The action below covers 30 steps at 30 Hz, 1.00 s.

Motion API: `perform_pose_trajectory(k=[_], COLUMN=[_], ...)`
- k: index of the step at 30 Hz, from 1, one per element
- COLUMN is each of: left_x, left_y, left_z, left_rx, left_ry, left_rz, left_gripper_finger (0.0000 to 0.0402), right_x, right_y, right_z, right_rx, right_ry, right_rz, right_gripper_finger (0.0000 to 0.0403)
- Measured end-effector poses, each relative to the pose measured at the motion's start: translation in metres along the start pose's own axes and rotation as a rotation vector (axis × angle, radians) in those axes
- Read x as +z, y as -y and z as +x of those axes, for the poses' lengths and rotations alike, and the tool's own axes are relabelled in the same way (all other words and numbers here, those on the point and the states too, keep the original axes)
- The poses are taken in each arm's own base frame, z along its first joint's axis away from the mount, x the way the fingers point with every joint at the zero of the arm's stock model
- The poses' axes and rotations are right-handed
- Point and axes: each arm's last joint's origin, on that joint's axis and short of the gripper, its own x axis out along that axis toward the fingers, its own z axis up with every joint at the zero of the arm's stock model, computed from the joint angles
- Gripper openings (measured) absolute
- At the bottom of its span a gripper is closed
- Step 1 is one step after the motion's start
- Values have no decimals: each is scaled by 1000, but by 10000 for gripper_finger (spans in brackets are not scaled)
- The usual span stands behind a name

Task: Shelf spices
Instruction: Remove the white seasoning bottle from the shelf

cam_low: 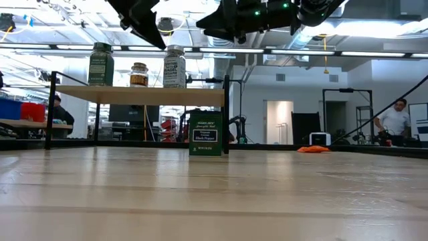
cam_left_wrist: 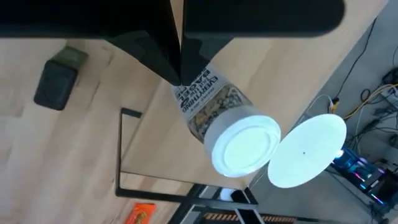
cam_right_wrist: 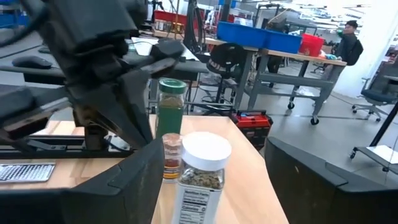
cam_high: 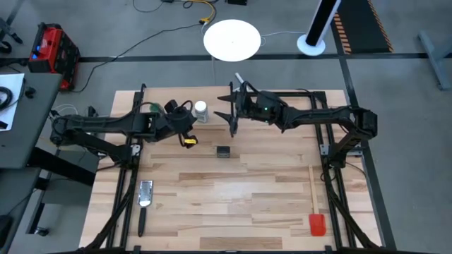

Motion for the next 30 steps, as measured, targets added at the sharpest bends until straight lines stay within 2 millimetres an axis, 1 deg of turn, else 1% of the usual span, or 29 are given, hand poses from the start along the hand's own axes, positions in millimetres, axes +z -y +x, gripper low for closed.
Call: perform_pose_trajectory(k=[6,12,15,17,20,22,24,30], left_x=[0,-2,-2,-1,0,1,0,0], left_y=[0,3,7,9,9,11,11,11], left_z=[12,29,37,41,44,45,45,45], left_rx=[16,29,-2,-26,-47,-62,-67,-67], left_ry=[-30,-76,-83,-78,-77,-65,-75,-71], left_rz=[-3,34,56,63,71,64,70,71], left_gripper_finger=[0,0,0,0,0,0,0,0], right_x=[1,0,-8,-19,-34,-42,-45,-41], right_y=[-5,-6,-7,-6,-3,-1,-1,-1], right_z=[0,1,7,12,22,27,30,32], right_rx=[14,19,17,14,2,-10,-16,-19], right_ry=[3,0,-6,-28,-46,-27,-10,28], right_rz=[-2,-3,-2,-2,-2,-1,6,35], right_gripper_finger=[277,277,277,277,277,277,277,277])
